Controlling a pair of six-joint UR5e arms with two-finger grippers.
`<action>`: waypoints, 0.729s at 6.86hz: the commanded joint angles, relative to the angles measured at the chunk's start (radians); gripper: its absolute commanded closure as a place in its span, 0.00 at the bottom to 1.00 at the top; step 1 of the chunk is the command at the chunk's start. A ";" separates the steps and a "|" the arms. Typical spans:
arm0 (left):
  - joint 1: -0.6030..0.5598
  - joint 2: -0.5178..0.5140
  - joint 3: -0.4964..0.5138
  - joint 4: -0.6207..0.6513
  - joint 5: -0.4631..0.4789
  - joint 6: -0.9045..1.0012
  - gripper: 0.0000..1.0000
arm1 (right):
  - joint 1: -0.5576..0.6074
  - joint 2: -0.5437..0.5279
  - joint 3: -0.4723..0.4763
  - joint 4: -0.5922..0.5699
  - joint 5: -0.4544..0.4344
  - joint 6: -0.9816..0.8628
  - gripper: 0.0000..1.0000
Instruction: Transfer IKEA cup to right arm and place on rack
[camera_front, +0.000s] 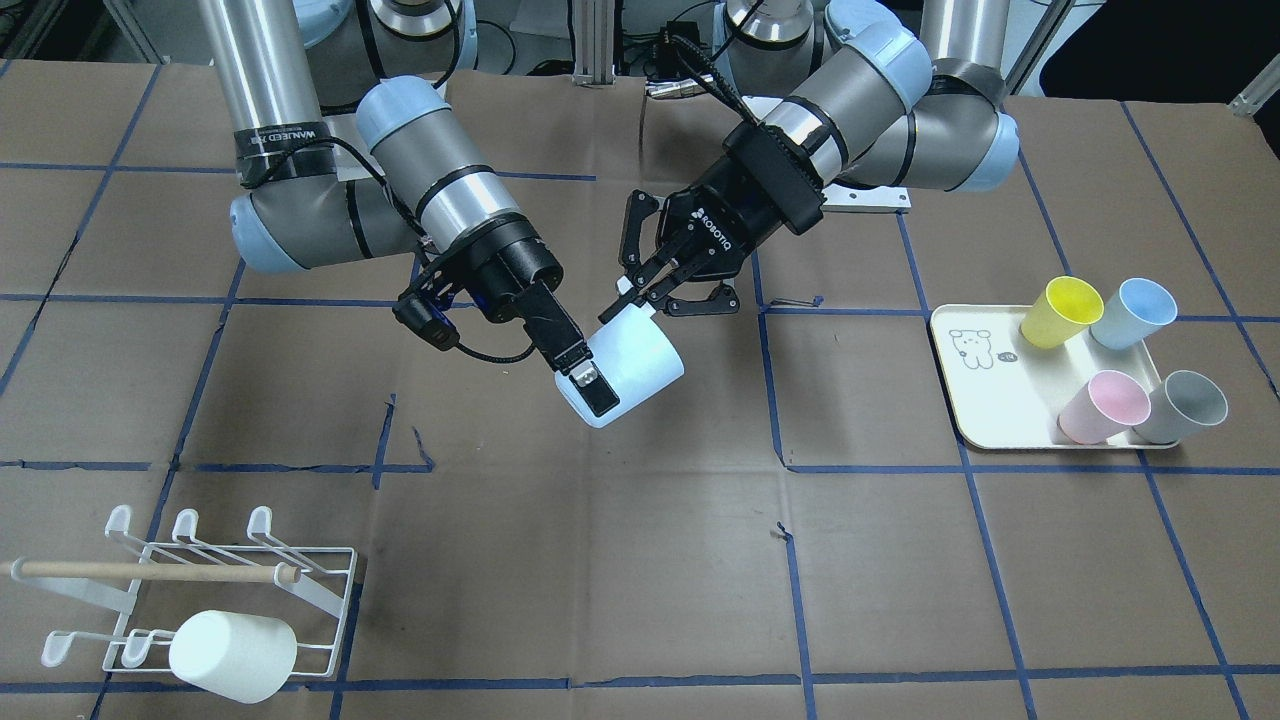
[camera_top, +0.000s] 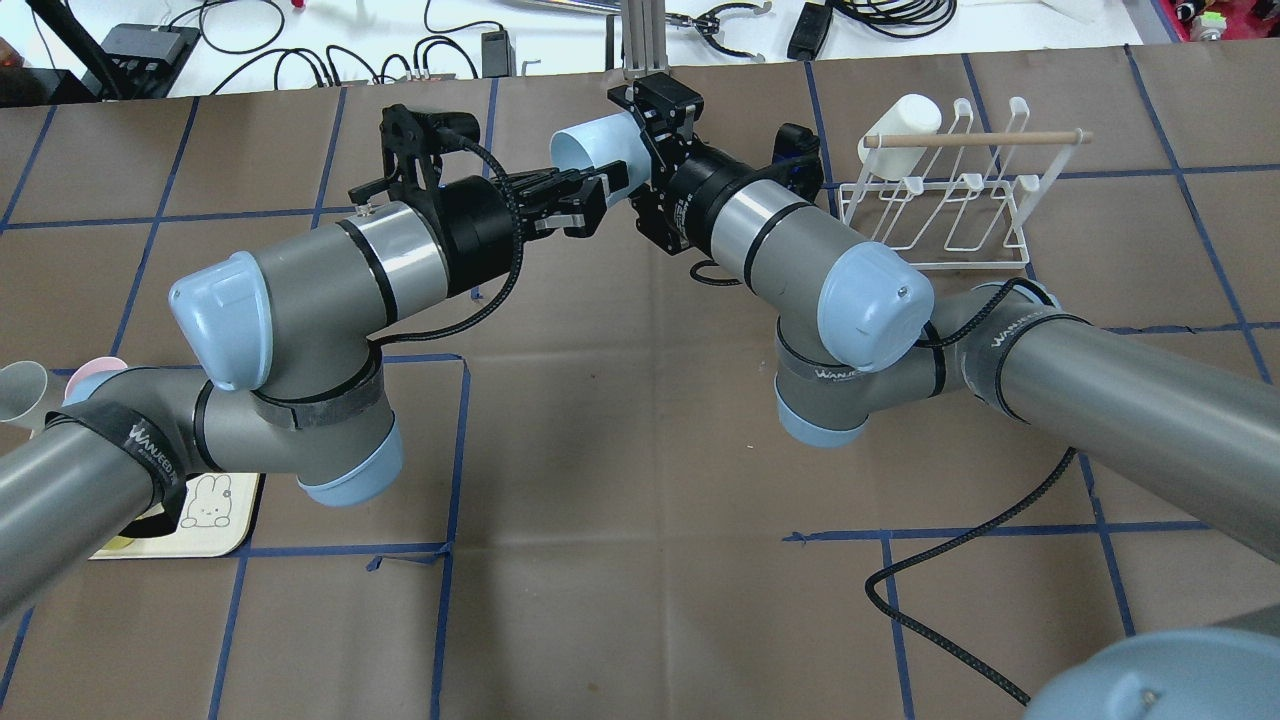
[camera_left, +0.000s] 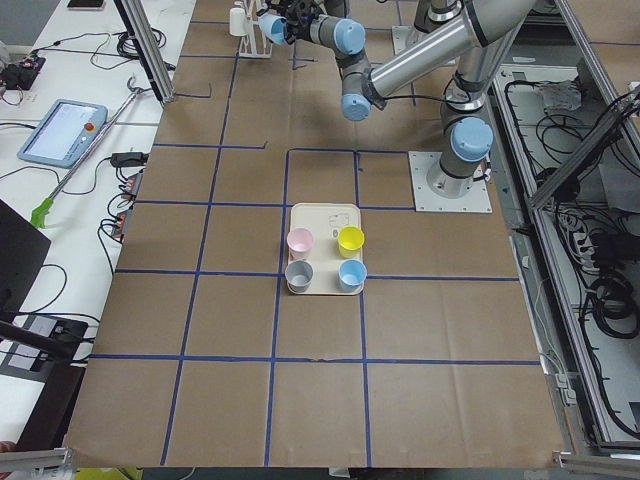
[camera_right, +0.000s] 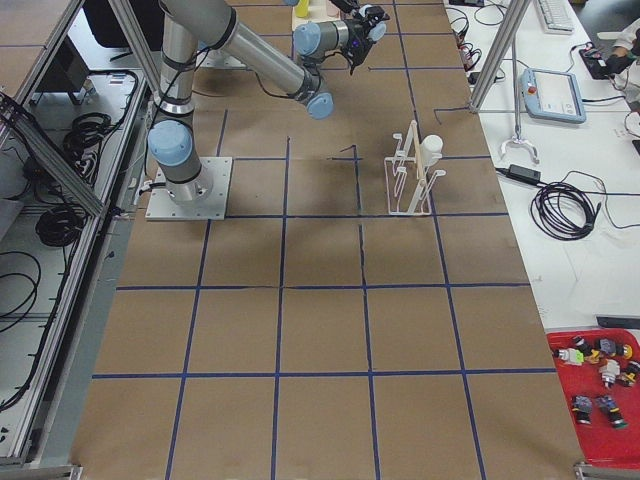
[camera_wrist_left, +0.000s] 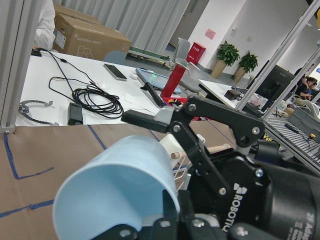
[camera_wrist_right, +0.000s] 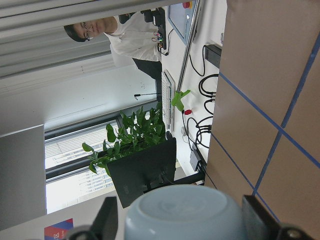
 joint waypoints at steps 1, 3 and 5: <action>-0.003 0.004 0.000 0.000 0.001 -0.024 1.00 | -0.001 -0.002 -0.001 0.002 0.000 0.000 0.12; -0.003 0.006 0.000 0.000 0.001 -0.027 0.98 | -0.001 -0.002 -0.001 -0.001 0.006 0.000 0.29; -0.003 0.009 0.000 0.000 0.001 -0.027 0.97 | -0.001 -0.006 -0.001 -0.008 0.010 0.000 0.53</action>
